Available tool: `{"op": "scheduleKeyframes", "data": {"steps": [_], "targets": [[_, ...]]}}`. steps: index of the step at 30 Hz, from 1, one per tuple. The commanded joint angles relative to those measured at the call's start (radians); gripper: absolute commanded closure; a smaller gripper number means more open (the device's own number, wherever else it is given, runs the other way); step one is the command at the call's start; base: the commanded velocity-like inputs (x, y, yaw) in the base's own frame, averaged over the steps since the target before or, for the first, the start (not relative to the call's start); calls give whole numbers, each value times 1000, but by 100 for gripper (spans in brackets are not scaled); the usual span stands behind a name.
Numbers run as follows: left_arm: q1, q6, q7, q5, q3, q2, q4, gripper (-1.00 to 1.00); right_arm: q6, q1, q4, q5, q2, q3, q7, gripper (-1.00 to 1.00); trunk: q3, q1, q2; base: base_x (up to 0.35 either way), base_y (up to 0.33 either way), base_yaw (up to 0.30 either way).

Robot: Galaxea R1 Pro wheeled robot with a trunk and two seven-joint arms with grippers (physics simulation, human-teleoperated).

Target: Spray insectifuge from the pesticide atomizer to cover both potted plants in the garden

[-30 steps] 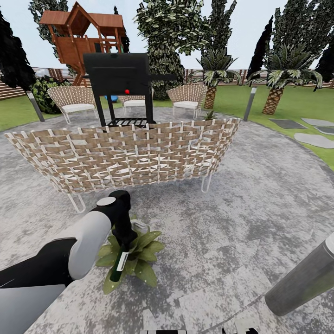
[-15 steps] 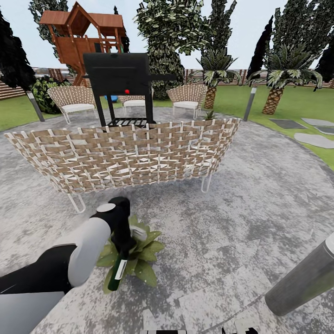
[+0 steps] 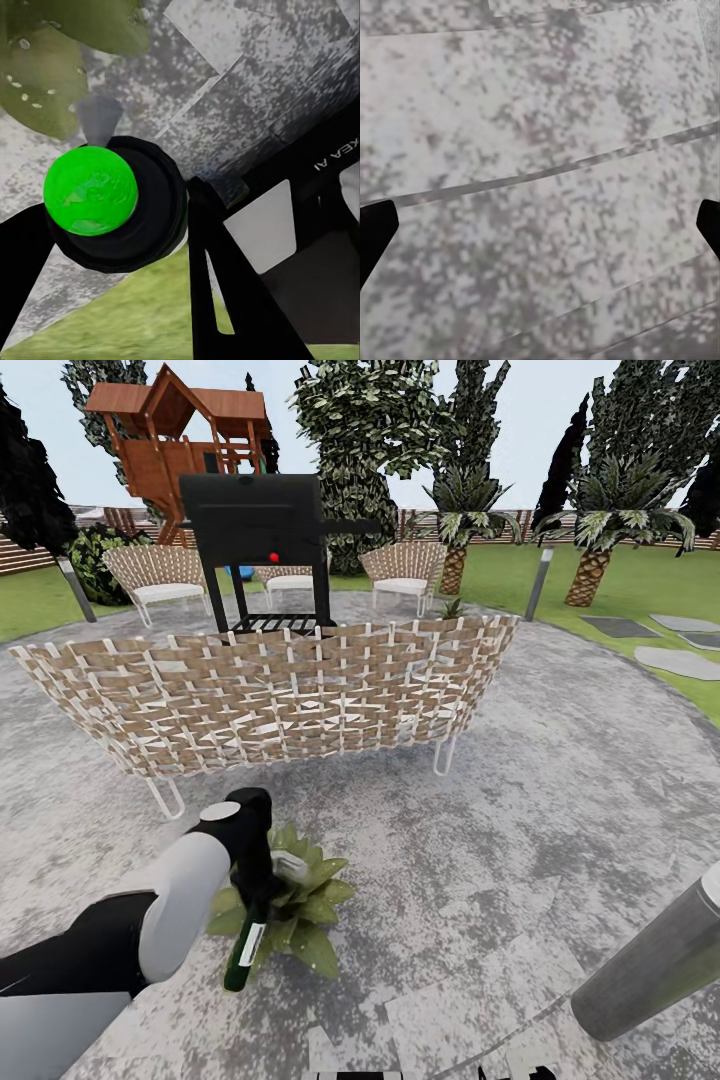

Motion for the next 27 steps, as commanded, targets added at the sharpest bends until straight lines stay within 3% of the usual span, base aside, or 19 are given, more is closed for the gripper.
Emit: {"op": "scheduleKeyframes", "data": {"steps": [1, 8, 13, 27], "targets": [[-1, 10, -8, -10, 7, 1, -15, 100, -1, -1, 1, 3, 0, 7, -8, -100, -1, 0, 0, 0, 0, 0], [7, 10, -8, -8, 10, -11, -33, 100, -1, 0, 1, 3, 0, 8, -8, -100, -1, 0, 0, 0, 0, 0], [-1, 13, -8, -6, 12, -52, -33, 100, -1, 0, 1, 3, 0, 8, -8, -100, -1, 0, 0, 0, 0, 0], [2, 10, -8, -8, 7, -31, -35, 100, -1, -1, 1, 3, 0, 8, -8, -100, -1, 0, 0, 0, 0, 0]]}}
